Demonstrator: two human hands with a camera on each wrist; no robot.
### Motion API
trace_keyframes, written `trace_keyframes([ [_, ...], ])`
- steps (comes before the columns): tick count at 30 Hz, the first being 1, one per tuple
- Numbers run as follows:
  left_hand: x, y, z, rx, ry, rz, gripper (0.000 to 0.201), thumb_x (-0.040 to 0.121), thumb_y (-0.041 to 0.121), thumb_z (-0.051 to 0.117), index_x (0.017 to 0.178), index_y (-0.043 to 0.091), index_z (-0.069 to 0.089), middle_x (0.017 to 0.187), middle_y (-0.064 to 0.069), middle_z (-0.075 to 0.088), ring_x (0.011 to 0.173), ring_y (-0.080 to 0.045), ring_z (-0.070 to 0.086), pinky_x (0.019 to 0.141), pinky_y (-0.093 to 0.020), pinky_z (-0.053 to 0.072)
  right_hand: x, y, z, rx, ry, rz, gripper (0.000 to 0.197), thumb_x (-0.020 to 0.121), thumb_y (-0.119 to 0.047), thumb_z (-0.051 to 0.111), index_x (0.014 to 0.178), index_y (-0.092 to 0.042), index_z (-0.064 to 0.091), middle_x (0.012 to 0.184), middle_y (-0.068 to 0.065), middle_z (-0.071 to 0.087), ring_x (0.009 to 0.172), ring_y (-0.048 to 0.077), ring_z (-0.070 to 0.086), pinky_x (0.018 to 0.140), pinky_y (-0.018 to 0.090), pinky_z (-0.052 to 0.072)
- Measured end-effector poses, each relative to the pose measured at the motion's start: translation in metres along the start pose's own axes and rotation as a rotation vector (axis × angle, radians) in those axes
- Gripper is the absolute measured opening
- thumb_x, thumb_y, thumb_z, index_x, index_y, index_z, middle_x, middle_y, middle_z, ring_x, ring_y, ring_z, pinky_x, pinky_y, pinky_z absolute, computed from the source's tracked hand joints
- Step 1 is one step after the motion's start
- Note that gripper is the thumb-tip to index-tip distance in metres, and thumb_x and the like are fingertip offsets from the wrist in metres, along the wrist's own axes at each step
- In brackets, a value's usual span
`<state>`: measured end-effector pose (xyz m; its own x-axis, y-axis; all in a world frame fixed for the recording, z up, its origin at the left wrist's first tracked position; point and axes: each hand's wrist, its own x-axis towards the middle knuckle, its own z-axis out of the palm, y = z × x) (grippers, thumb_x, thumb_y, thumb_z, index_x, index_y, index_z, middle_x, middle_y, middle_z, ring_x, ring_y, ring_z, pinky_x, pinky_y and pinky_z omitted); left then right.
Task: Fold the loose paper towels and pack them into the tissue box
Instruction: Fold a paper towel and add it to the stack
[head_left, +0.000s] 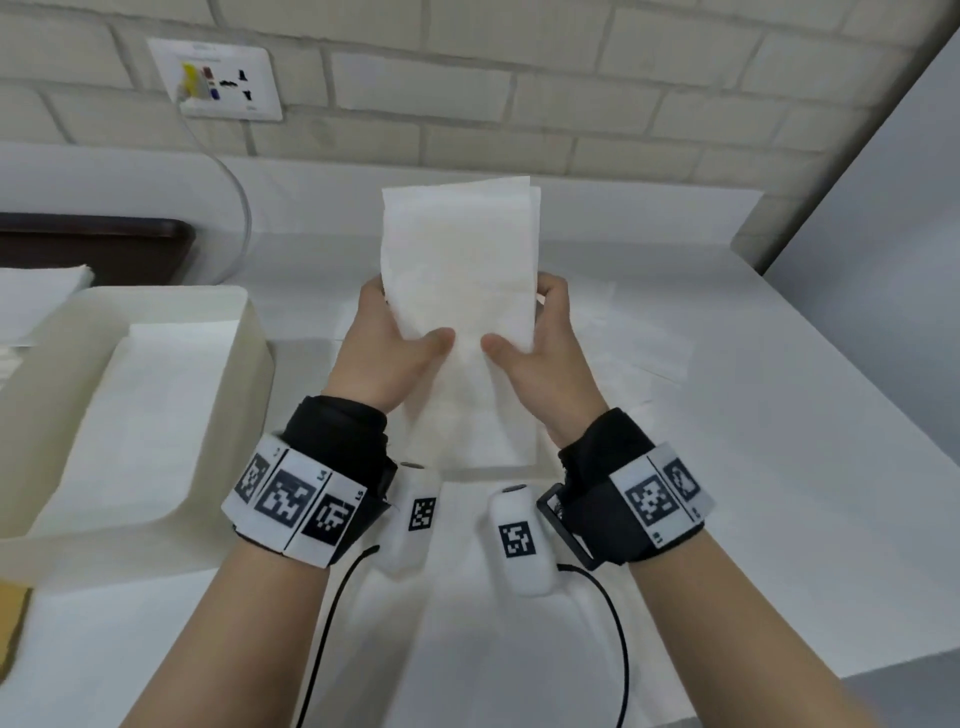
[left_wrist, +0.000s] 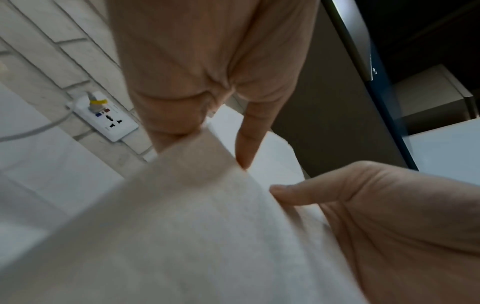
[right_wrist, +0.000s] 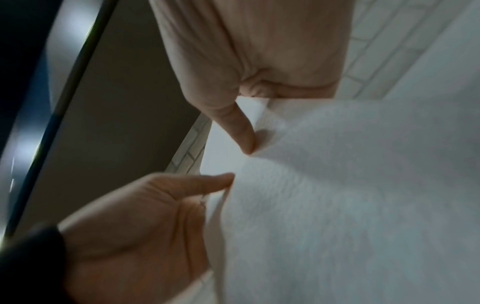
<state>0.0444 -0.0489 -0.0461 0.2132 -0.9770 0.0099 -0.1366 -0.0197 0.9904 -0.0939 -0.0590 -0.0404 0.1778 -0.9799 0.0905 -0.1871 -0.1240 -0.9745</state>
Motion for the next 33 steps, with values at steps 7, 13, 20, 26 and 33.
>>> trace_keyframes([
  [7,-0.015,-0.011,-0.022,0.242,-0.065,-0.16,0.046,0.08,0.022,0.059,0.123,0.01,0.049,0.114,-0.001,0.062,0.102,-0.02,0.06,0.093,-0.038,0.048,-0.003,0.0,0.017,-0.06,-0.239,0.239,0.038,0.092,-0.011,0.051,0.122,-0.012,0.027,0.101,0.0,0.054,0.091,0.017,0.057,0.079,0.03,0.048],
  [13,-0.036,0.001,-0.022,0.094,0.142,0.265,0.052,0.089,-0.007,0.046,0.132,0.003,0.02,0.123,0.003,0.039,0.11,-0.005,0.045,0.084,0.0,0.04,-0.011,-0.009,0.036,0.057,-0.006,-0.2,0.029,0.091,0.0,0.046,0.109,-0.016,0.03,0.093,-0.02,0.048,0.084,-0.01,0.052,0.074,0.003,0.044],
  [20,-0.048,-0.018,-0.009,0.13,0.237,0.235,0.048,0.084,-0.016,0.037,0.126,-0.004,0.016,0.121,-0.005,0.033,0.114,-0.012,0.04,0.087,-0.003,0.038,-0.032,0.01,0.06,0.045,-0.112,-0.148,0.022,0.096,-0.003,0.034,0.104,-0.019,0.021,0.102,-0.005,0.041,0.099,0.011,0.048,0.086,0.02,0.042],
  [26,-0.051,-0.025,-0.009,0.063,0.243,0.169,0.044,0.088,-0.01,0.034,0.129,0.002,0.023,0.117,-0.002,0.04,0.107,-0.013,0.043,0.081,-0.003,0.041,-0.038,0.015,0.058,0.101,-0.139,-0.054,0.019,0.097,-0.002,0.028,0.105,-0.018,0.022,0.099,-0.006,0.044,0.083,-0.001,0.047,0.066,0.002,0.04],
  [33,-0.046,-0.027,-0.013,-0.033,0.311,0.19,0.062,0.079,-0.013,0.046,0.131,0.002,0.016,0.121,-0.008,0.036,0.111,-0.016,0.044,0.095,-0.025,0.043,-0.035,0.014,0.054,0.141,-0.107,-0.085,0.026,0.096,-0.004,0.035,0.11,-0.02,0.02,0.115,-0.003,0.042,0.105,0.01,0.046,0.08,0.014,0.041],
])
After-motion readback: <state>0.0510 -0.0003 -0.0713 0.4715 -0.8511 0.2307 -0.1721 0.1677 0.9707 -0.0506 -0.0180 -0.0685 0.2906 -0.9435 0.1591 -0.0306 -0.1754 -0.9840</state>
